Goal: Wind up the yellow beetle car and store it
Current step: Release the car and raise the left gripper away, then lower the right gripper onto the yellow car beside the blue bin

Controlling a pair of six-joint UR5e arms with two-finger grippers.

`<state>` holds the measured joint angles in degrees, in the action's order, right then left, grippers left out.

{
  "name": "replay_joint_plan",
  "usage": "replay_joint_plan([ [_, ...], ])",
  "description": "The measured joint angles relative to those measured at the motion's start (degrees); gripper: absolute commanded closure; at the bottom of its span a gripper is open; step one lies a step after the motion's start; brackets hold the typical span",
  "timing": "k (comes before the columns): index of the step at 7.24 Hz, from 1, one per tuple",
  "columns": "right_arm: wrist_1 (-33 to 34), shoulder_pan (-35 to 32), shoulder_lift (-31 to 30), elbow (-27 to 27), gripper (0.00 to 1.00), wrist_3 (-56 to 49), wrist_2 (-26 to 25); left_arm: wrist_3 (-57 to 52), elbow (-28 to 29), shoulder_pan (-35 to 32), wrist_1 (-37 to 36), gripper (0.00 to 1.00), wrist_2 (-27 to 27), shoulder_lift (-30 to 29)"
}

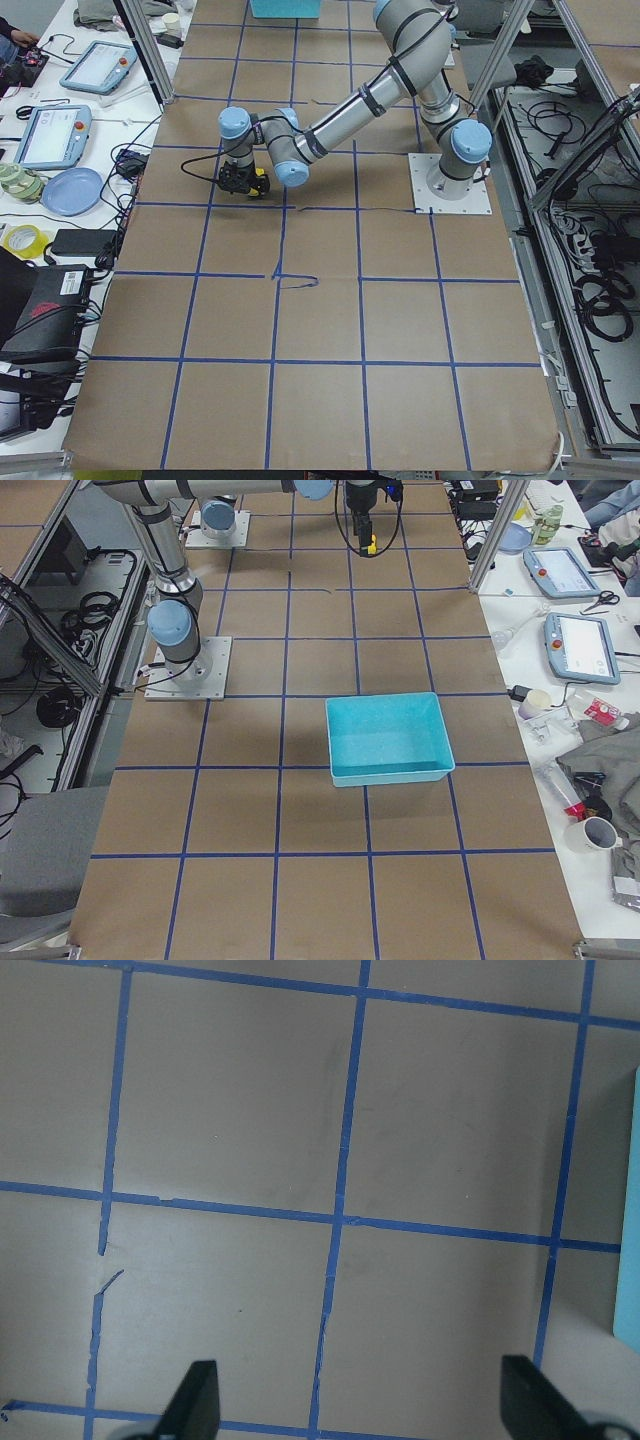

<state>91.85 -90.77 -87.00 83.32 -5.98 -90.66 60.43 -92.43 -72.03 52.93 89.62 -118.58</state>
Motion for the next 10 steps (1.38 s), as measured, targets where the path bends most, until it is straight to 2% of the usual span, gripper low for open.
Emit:
replay_joint_plan([
  [5,0.00,-0.01,-0.01,0.00,0.00,0.00,-0.04,-25.07,0.68,-6.62,5.64,0.00,0.78,12.11],
  [10,-0.02,-0.04,0.15,0.03,0.00,-0.22,0.43,-44.07,6.43,-8.14,25.99,0.00,0.97,19.94],
])
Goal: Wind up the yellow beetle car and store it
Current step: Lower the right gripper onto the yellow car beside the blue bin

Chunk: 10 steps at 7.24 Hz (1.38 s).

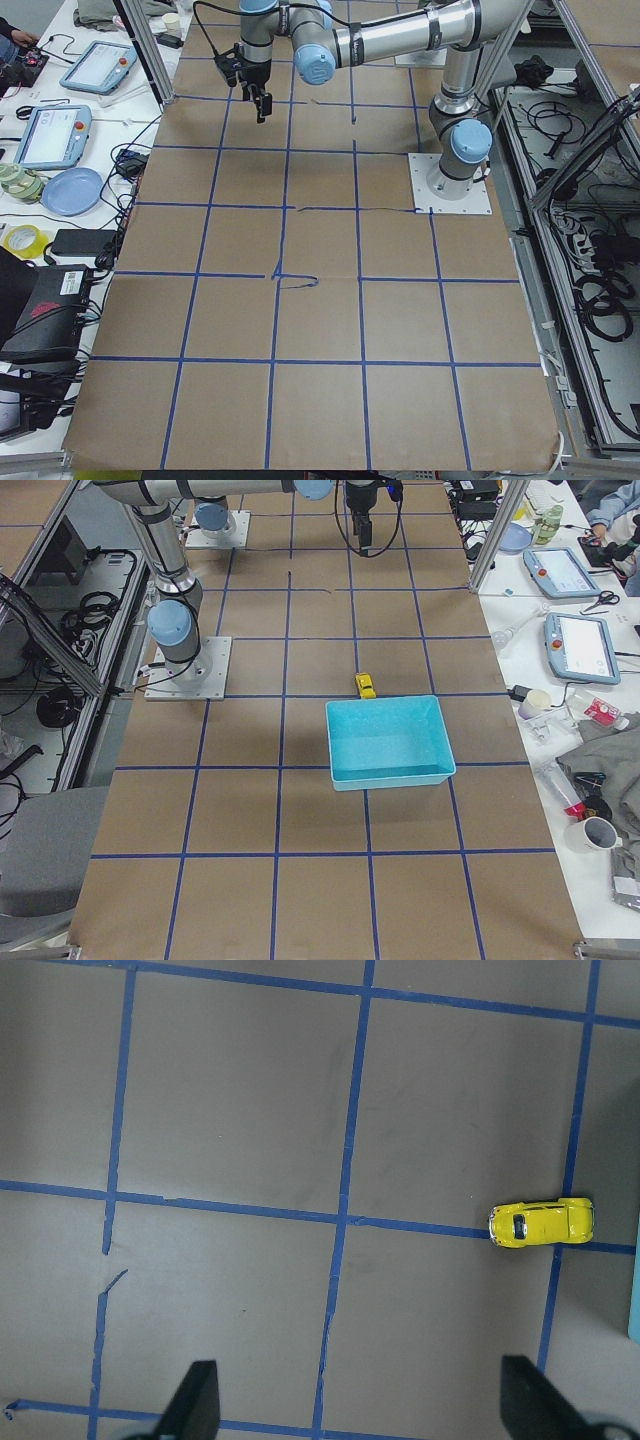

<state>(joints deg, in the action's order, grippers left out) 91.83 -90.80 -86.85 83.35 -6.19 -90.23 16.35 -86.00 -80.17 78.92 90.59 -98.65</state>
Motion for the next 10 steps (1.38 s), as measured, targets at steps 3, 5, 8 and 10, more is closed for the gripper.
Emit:
replay_joint_plan([
  [3,-0.42,0.59,0.51,0.21,0.00,-6.19,1.09,-9.37,1.90,-2.02,11.60,0.00,-0.25,6.04],
  [5,-0.86,2.22,2.59,0.82,0.00,-20.10,1.31,-10.29,2.09,-4.43,12.80,0.00,-0.57,6.98],
  [8,-0.02,10.96,8.62,2.39,0.00,-51.76,0.86,-15.84,0.92,-5.94,12.46,0.00,-0.43,8.31],
  [10,1.53,15.52,13.15,2.74,0.00,-71.42,0.81,-17.77,0.31,-6.14,12.39,0.00,-0.26,8.54],
])
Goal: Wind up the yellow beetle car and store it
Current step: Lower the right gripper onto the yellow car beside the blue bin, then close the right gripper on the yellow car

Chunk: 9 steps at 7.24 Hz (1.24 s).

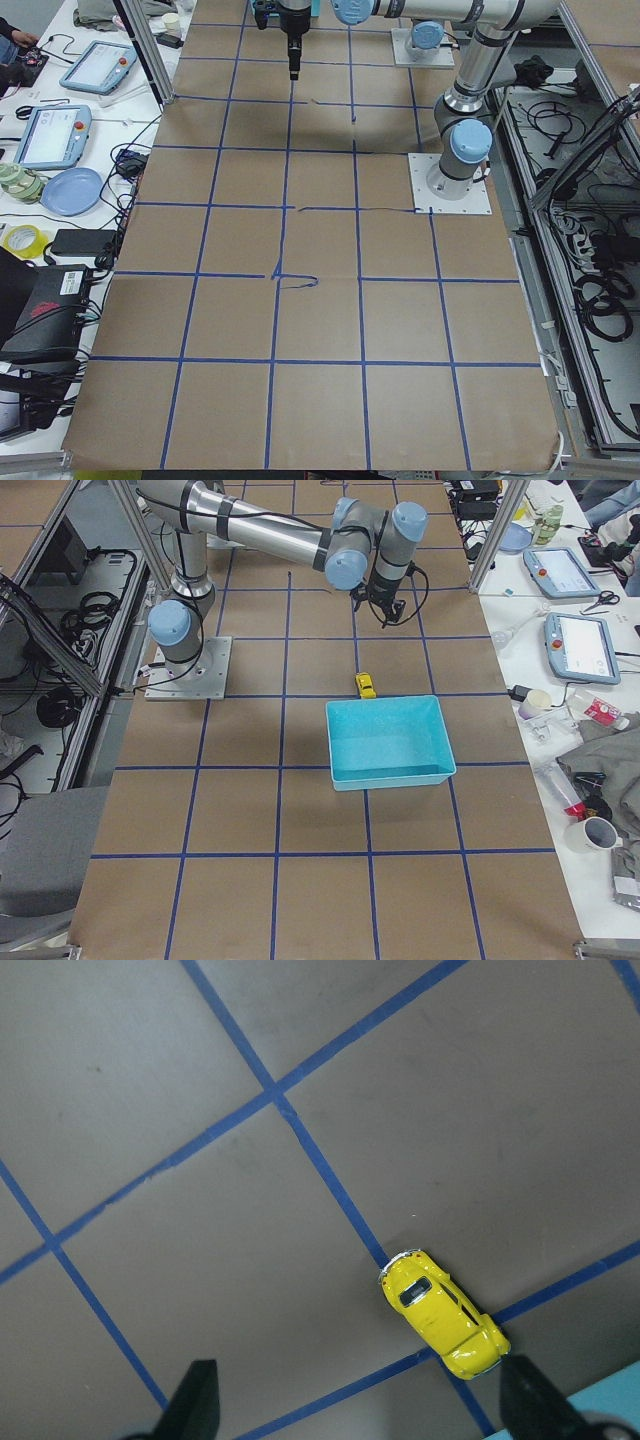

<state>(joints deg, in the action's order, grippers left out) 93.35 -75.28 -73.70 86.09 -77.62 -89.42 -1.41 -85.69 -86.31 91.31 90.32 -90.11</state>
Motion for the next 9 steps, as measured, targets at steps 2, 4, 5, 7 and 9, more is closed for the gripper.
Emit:
replay_joint_plan([
  [2,8.07,0.85,3.74,2.68,0.00,-19.16,-0.71,-1.42,-0.21,-0.12,0.07,0.00,0.05,0.03],
  [4,19.94,1.18,5.68,7.99,0.00,-30.91,-3.24,-1.94,-0.36,-0.17,0.17,0.00,0.17,0.03],
  [5,25.47,1.29,6.06,11.04,0.00,-34.77,-3.92,-1.99,-0.83,-0.17,0.19,0.00,0.24,0.13],
  [7,30.54,2.72,6.25,15.00,0.00,-39.10,-4.33,-2.01,-2.05,-0.18,0.12,0.00,0.34,0.60],
  [9,32.26,6.01,6.19,18.02,0.00,-43.06,-3.57,-2.05,-2.41,-0.18,0.10,0.00,0.38,0.90],
])
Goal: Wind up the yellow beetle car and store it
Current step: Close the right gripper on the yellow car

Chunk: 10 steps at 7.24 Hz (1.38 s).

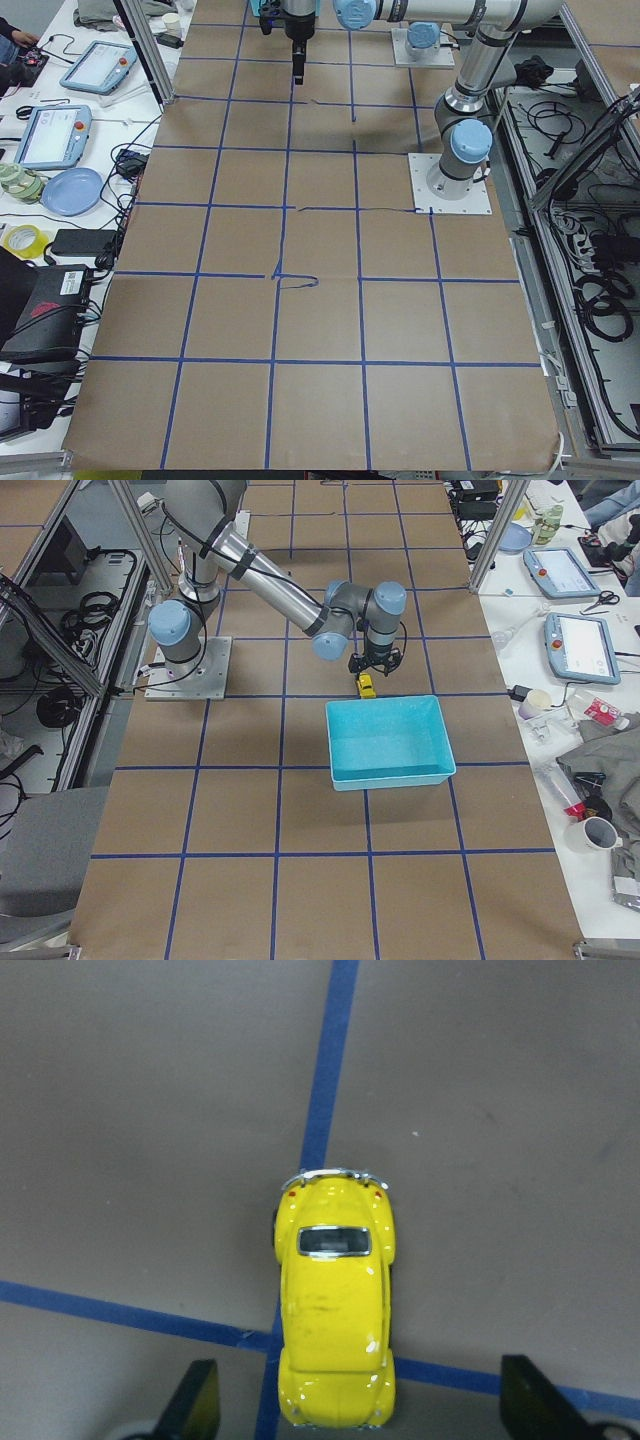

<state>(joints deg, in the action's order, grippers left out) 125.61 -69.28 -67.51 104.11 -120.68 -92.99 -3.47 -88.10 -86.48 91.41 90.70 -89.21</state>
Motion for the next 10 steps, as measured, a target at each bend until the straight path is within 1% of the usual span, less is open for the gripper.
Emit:
replay_joint_plan([
  [2,1.22,0.87,-0.16,2.58,0.00,1.55,0.86,-0.01,-0.05,0.01,-0.02,0.00,0.00,0.03],
  [3,2.13,0.94,0.21,2.95,0.01,2.03,2.06,0.01,-0.05,0.05,-0.06,0.00,0.00,-0.03],
  [4,3.00,0.96,0.73,3.01,0.21,2.25,3.29,0.03,-0.05,0.07,-0.08,0.00,0.00,-0.04],
  [5,3.74,0.98,1.12,3.11,0.56,2.33,3.85,0.03,-0.05,0.08,-0.09,0.00,0.03,-0.03],
  [6,4.53,0.98,1.29,3.25,0.58,2.40,3.92,0.04,-0.05,0.11,-0.09,0.00,0.08,-0.03],
  [8,4.98,0.98,1.17,3.43,0.82,2.80,3.32,0.04,-0.05,0.22,-0.12,0.00,0.11,-0.08],
  [9,4.58,0.98,0.55,3.40,0.85,3.49,3.08,0.04,-0.05,0.24,-0.13,0.00,0.10,-0.08],
  [10,2.68,1.01,-1.11,3.07,0.85,4.41,3.05,0.04,-0.05,0.26,-0.14,0.00,0.11,-0.07],
])
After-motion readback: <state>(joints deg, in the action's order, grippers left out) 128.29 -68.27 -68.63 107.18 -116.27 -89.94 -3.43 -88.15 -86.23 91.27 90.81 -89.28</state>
